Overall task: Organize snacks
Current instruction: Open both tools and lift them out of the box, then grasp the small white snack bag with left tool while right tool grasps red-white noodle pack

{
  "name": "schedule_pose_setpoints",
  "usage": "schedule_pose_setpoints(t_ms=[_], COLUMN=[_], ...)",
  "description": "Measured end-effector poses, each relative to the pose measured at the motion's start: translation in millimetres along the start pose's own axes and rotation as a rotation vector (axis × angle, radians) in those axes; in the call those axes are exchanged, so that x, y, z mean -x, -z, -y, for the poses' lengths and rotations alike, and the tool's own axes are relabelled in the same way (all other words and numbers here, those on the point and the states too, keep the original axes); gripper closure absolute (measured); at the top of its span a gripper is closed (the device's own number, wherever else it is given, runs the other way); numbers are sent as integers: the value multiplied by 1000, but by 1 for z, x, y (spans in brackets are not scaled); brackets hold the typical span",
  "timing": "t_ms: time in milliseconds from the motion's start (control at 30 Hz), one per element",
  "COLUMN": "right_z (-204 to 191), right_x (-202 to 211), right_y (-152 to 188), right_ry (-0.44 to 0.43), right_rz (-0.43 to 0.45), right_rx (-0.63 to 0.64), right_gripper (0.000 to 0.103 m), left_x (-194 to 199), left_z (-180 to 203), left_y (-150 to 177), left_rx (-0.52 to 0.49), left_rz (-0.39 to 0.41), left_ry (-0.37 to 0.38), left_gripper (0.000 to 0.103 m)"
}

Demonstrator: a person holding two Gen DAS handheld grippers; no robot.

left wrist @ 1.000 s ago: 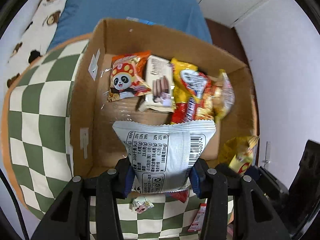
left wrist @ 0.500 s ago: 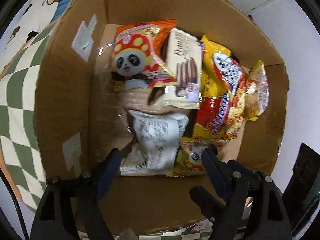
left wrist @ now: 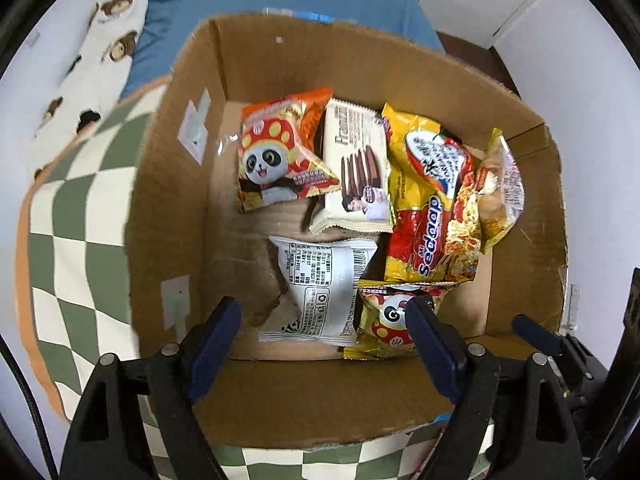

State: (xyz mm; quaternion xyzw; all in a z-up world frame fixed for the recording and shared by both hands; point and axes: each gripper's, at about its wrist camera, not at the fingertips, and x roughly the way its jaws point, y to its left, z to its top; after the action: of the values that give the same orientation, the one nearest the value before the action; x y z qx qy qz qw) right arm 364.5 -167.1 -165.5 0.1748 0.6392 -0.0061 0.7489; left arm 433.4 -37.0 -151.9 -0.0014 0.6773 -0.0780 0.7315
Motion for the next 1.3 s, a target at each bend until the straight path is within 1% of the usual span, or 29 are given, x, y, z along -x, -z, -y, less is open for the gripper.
schedule_pose_setpoints(t_ms=[67,200,300,400,633,833,967,1067,1167,1233,1300], right_z=[1,3,2,0,-10,-16,-13,0,23,43,63], right_x=[8,34,49,67,107,133,141,134,115,95,72], right_y=[4,17,25,37,63,85,100,116,141,163,186], right_ry=[15,55,64,84,111,111,73,57,59,73,100], right_rz=[22,98,146,204,310,378,376,332,253,182,118], right_rx=[3,14,13,26,59,65,32,-20,-87,-143,-191], right_gripper=[4,4,4,4,4,4,4,4,4,4,4], left_x=[10,34,53,71,100,118,122,115,96,78,54], left_z=[-1,1,3,5,10,11,9,2,-7,-16,-29], left_y=[4,17,29,45,82,107,122,139,160,175,190], left_rx=[-14,-46,-58,-69,-81,-77,-66,-53,-49,-41,-14], left_rz=[46,153,222,297,399,453,457,420,359,307,234], left_ry=[-31,-84,-106,-108,-113,-109,-104,-95,-113,-130,-139], left_gripper=[19,19,19,19,19,19,19,19,19,19,19])
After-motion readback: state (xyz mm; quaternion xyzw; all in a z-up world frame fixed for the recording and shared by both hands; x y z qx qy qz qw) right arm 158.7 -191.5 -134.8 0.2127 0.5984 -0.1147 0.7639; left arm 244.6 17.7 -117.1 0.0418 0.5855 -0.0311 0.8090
